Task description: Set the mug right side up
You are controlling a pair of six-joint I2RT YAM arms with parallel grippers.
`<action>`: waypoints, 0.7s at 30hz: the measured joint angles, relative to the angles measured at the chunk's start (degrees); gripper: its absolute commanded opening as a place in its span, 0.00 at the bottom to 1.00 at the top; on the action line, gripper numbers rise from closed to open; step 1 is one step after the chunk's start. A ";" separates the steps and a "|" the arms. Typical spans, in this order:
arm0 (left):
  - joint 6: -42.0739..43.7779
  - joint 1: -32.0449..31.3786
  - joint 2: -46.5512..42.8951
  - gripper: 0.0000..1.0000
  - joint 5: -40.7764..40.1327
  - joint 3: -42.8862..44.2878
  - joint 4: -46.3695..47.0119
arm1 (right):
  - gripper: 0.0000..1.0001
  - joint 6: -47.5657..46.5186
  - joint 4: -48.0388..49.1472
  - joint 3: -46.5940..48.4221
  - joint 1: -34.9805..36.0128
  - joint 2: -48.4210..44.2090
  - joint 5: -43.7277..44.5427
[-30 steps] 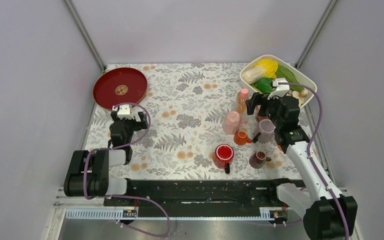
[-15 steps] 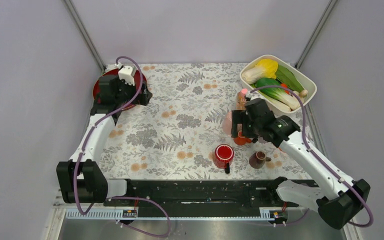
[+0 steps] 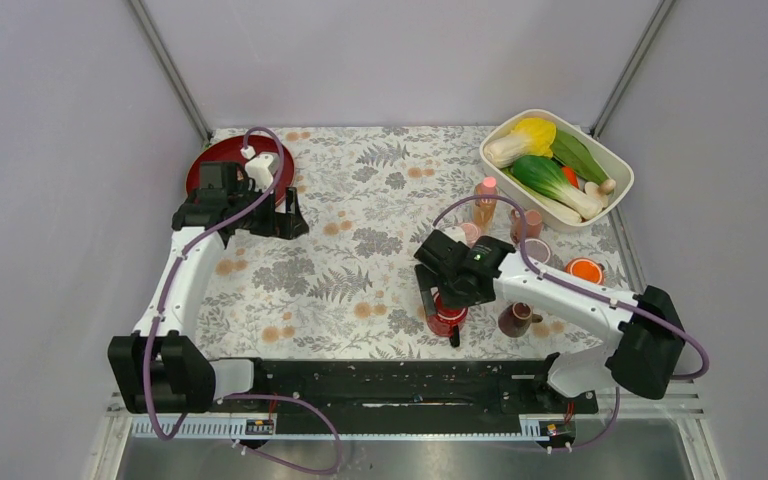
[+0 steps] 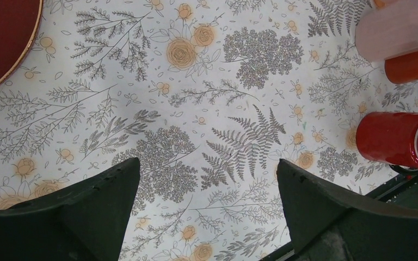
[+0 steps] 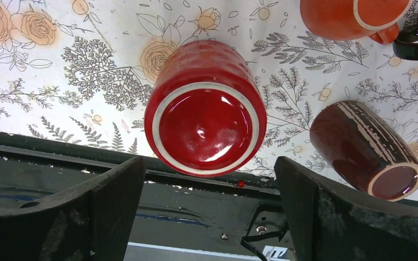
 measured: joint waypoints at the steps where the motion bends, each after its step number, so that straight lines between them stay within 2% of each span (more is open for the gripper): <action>1: -0.02 0.00 -0.17 0.99 0.00 0.00 -0.26 | 0.99 0.00 0.00 0.00 0.02 0.33 0.00; 2: -0.02 0.00 -0.44 0.99 -0.02 0.00 -0.52 | 0.99 -0.11 0.00 0.00 0.15 0.39 0.00; 3: 0.00 0.00 -0.72 0.99 0.00 -0.04 -0.72 | 0.95 -0.22 0.11 -0.02 0.35 0.13 0.02; 7: 0.00 0.00 -1.18 0.99 0.00 -0.09 -0.98 | 0.69 -1.01 2.60 -3.02 1.55 -4.72 -0.92; 8: -0.02 0.00 -1.18 0.99 0.00 -0.09 -0.98 | 0.67 -0.76 3.37 -4.94 1.81 -6.95 -1.40; 15: 0.00 0.00 -1.20 0.99 0.00 -0.09 -1.01 | 0.63 2.73 6.10 -15.15 4.24 -10.51 -1.97; 21: 0.00 0.00 -1.20 0.99 0.00 -0.09 -1.03 | 0.52 4.90 13.53 -19.82 4.85 -10.40 -1.51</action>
